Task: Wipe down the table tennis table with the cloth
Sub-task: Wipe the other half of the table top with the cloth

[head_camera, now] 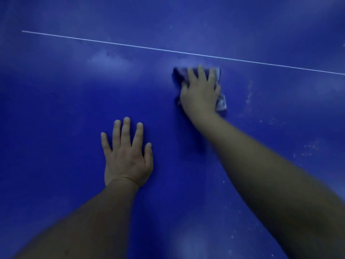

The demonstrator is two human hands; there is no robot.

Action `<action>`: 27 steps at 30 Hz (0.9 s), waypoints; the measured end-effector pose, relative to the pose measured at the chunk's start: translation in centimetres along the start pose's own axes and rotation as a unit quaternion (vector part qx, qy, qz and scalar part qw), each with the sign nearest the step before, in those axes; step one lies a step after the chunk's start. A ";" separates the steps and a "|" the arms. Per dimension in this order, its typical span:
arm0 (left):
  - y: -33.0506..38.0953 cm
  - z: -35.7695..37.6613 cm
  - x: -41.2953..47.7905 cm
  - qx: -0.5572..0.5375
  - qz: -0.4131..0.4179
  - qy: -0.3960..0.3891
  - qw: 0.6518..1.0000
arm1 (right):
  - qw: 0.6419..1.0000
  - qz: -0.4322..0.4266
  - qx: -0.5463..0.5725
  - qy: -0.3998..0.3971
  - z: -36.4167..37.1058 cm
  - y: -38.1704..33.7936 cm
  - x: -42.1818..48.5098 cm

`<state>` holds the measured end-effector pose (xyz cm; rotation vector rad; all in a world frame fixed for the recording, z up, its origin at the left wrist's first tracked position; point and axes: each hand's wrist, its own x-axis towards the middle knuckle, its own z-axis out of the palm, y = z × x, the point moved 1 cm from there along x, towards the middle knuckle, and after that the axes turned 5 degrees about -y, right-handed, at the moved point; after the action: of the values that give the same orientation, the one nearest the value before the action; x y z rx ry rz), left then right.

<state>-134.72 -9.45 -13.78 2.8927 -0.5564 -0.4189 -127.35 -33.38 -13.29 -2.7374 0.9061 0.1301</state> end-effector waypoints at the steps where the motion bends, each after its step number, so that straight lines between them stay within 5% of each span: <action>1: 0.0 0.0 0.1 -0.003 -0.001 0.001 1.000 | 1.000 -0.011 -0.007 0.009 0.6 0.4 -2.8; 10: -0.1 0.2 0.0 0.008 -0.002 -0.002 1.000 | 0.999 0.022 0.006 -0.034 -1.3 -1.4 6.6; 15: -0.1 0.1 0.0 -0.003 0.001 0.000 1.000 | 0.999 -0.032 -0.025 -0.001 0.4 0.9 -4.7; 18: -0.1 0.1 -0.1 -0.004 0.002 0.003 1.000 | 0.998 -0.044 -0.039 -0.016 0.3 1.5 -4.2; 27: -0.2 0.2 0.0 0.000 0.008 0.002 1.000 | 0.997 0.068 0.015 -0.027 -3.6 2.7 6.4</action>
<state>-134.73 -9.33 -14.03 2.8858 -0.5788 -0.4109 -123.80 -40.15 -11.44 -2.6312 1.0701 0.2131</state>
